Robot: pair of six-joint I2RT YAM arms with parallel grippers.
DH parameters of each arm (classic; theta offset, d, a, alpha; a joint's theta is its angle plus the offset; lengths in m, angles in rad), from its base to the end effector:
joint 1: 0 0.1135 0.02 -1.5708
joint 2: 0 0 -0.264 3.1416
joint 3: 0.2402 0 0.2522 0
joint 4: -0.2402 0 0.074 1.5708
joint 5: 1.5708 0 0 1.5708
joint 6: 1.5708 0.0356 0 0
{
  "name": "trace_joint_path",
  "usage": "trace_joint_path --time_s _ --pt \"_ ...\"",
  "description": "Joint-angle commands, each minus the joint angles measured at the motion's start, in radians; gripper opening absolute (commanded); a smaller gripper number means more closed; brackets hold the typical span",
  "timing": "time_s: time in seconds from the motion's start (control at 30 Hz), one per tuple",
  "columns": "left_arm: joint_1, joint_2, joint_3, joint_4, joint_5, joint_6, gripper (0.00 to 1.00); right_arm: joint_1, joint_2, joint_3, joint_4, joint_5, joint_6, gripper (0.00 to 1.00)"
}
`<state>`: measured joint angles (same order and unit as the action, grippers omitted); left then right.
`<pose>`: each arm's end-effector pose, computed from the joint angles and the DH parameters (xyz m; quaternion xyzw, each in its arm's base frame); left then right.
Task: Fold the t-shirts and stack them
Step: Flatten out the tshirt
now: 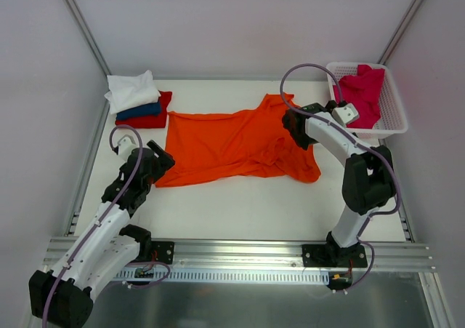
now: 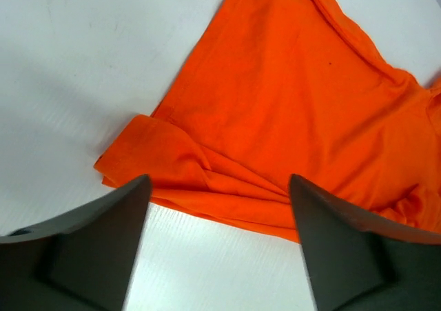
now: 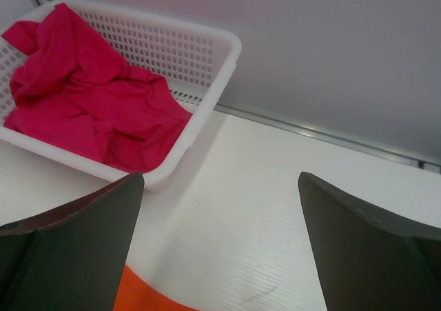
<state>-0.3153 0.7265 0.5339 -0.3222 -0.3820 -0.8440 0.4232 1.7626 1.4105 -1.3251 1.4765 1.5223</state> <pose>0.1636 -0.0394 0.2482 -0.3139 0.7937 -0.1337 0.5037 0.2997 0.0961 0.2676 0.3553 0.6485 -0.4109 0.5333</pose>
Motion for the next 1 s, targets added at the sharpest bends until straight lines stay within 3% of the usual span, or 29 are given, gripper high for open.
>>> trace_joint_path --time_s 0.0,0.17,0.47,0.63,0.67,0.77,0.83,0.97 --pt "-0.008 0.016 -0.015 0.046 0.017 0.003 0.90 0.003 -0.025 -0.002 -0.332 0.300 0.242 0.99" --pt "-0.008 0.047 -0.015 0.127 0.000 0.060 0.99 0.034 0.015 0.071 -0.330 0.298 0.236 0.99" --pt "-0.007 0.226 0.096 0.319 -0.155 0.406 0.99 0.121 0.055 0.128 -0.330 0.298 0.122 0.99" --pt "-0.005 0.312 0.065 0.694 -0.210 0.777 0.99 0.181 0.083 0.148 -0.330 0.298 0.081 0.99" --pt "-0.002 0.338 0.028 0.765 -0.177 0.892 0.99 0.187 0.095 0.157 -0.330 0.298 0.069 0.99" --pt "0.027 0.404 0.011 0.890 -0.100 1.002 0.99 0.212 0.106 0.176 -0.329 0.298 0.045 1.00" --pt "0.071 0.428 0.038 0.818 -0.033 0.985 0.99 0.223 0.103 0.177 -0.329 0.300 0.039 0.99" --pt "0.159 0.471 0.009 0.865 0.089 0.948 0.99 0.246 0.090 0.174 -0.330 0.298 0.039 0.99"
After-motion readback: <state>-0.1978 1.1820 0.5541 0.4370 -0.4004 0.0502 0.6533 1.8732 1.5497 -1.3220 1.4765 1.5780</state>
